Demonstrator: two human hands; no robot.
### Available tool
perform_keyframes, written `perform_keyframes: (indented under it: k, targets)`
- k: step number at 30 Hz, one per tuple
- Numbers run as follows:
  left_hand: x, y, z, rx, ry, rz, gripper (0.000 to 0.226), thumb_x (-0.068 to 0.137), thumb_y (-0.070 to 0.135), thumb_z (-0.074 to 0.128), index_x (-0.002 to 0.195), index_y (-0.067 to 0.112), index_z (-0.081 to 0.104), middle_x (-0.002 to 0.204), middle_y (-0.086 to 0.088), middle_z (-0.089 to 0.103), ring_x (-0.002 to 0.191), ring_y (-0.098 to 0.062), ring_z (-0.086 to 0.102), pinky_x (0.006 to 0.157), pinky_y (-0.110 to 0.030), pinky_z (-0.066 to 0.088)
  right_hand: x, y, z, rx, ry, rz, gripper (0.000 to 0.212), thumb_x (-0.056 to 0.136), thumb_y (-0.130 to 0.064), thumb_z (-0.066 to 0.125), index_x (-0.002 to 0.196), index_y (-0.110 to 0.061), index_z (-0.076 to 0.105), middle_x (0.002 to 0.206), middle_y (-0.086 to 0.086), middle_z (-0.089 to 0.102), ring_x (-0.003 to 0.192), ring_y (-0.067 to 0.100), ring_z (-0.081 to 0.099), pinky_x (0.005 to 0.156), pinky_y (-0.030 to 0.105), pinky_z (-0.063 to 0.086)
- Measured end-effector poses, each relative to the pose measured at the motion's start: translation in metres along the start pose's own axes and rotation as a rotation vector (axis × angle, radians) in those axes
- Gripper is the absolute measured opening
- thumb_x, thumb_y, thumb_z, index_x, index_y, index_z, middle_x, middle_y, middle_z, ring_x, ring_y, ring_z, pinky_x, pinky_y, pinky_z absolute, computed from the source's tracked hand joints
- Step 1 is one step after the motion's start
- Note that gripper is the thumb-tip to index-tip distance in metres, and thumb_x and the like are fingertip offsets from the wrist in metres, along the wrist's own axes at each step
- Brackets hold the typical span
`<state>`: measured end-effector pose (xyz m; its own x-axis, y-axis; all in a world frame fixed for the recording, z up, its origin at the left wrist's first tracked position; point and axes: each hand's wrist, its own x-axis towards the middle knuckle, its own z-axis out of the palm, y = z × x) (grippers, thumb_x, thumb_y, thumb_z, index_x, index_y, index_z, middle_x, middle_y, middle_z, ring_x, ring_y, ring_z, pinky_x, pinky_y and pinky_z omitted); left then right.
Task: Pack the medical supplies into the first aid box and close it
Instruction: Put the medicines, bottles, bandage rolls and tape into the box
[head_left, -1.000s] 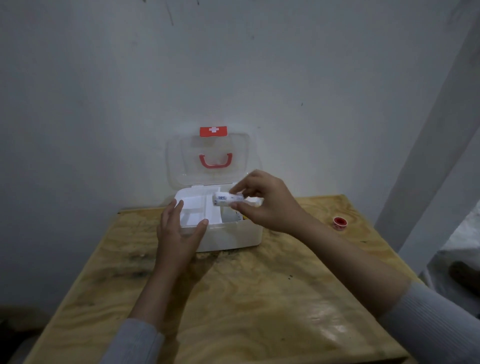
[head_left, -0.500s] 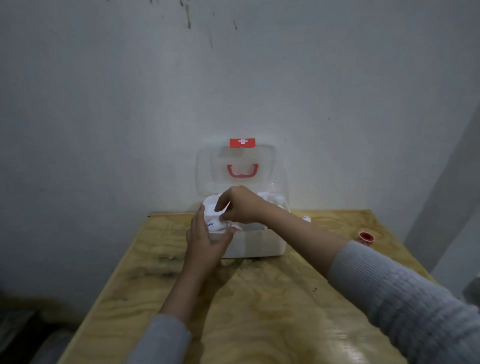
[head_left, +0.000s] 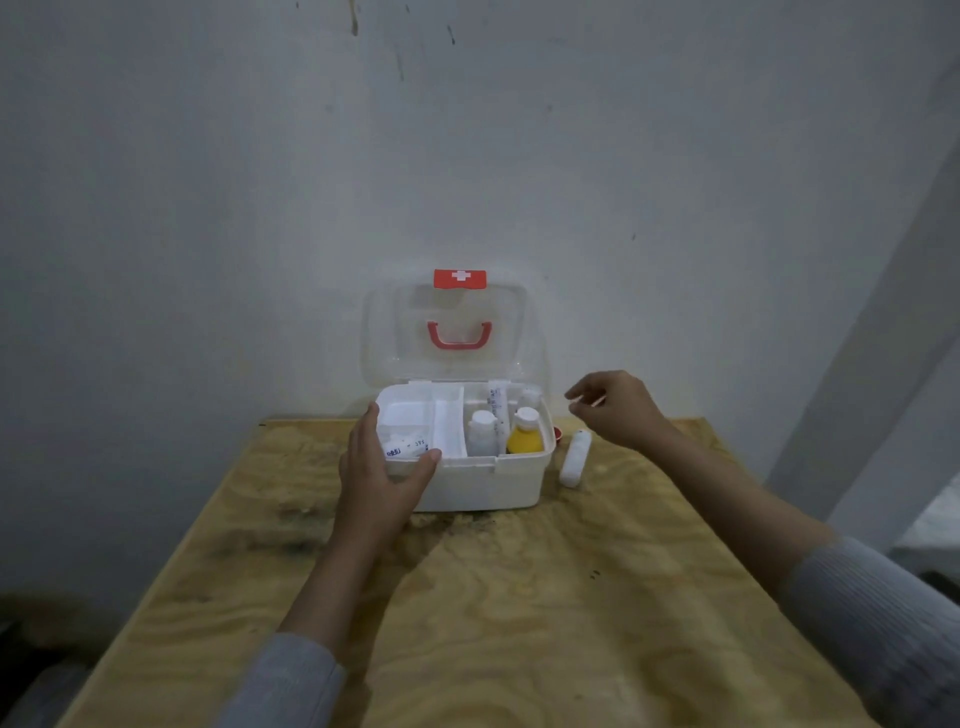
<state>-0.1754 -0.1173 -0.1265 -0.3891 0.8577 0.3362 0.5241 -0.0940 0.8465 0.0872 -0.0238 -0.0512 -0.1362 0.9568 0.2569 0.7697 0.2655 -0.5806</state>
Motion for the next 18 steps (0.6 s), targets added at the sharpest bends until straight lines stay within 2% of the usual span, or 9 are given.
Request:
perform_keyframes:
  k: [2,5,10,15,18]
  targets:
    - [0.001,0.0,0.001,0.01,-0.004,-0.014,0.087,0.076,0.046,0.068,0.145,0.031,0.018,0.153,0.004,0.024,0.137,-0.023,0.025,0.104,-0.044,0.035,-0.004,0.019,0.013,-0.061,-0.092,0.085,0.017,0.082,-0.018,0.066,0.098,-0.016,0.072,0.098,0.009,0.072,0.08,0.017,0.062,0.072,0.022,0.042]
    - [0.0,0.002,0.001,0.02,-0.007,-0.016,0.087,0.076,0.046,0.068,0.145,0.031,0.017,0.153,0.003,0.024,0.137,-0.023,0.025,0.103,-0.046,0.036,-0.011,0.037,0.036,-0.08,-0.149,0.184,0.024,0.082,-0.029,0.065,0.104,-0.02,0.071,0.112,0.005,0.07,0.095,0.019,0.063,0.075,0.022,0.039]
    - [0.0,0.0,0.0,0.023,-0.019,-0.012,0.087,0.077,0.047,0.067,0.145,0.032,0.016,0.153,0.005,0.023,0.137,-0.023,0.024,0.104,-0.046,0.035,-0.018,0.039,0.054,0.027,0.004,0.322,0.021,0.077,-0.036,0.07,0.089,-0.019,0.073,0.11,0.007,0.07,0.099,0.022,0.062,0.073,0.024,0.041]
    - [0.001,0.0,0.001,0.035,-0.014,-0.013,0.087,0.077,0.047,0.067,0.146,0.031,0.016,0.153,0.004,0.024,0.137,-0.024,0.025,0.103,-0.046,0.035,-0.019,0.04,0.057,0.142,0.046,0.394,0.012,0.073,-0.021,0.074,0.084,-0.02,0.072,0.111,0.011,0.069,0.096,0.025,0.064,0.068,0.025,0.044]
    - [0.001,0.0,0.001,0.038,-0.014,-0.019,0.087,0.076,0.048,0.067,0.145,0.032,0.016,0.153,0.004,0.023,0.137,-0.024,0.025,0.103,-0.048,0.036,-0.022,0.042,0.051,0.277,0.104,0.413,0.01,0.071,-0.02,0.076,0.079,-0.021,0.071,0.104,0.013,0.071,0.086,0.024,0.066,0.066,0.028,0.051]
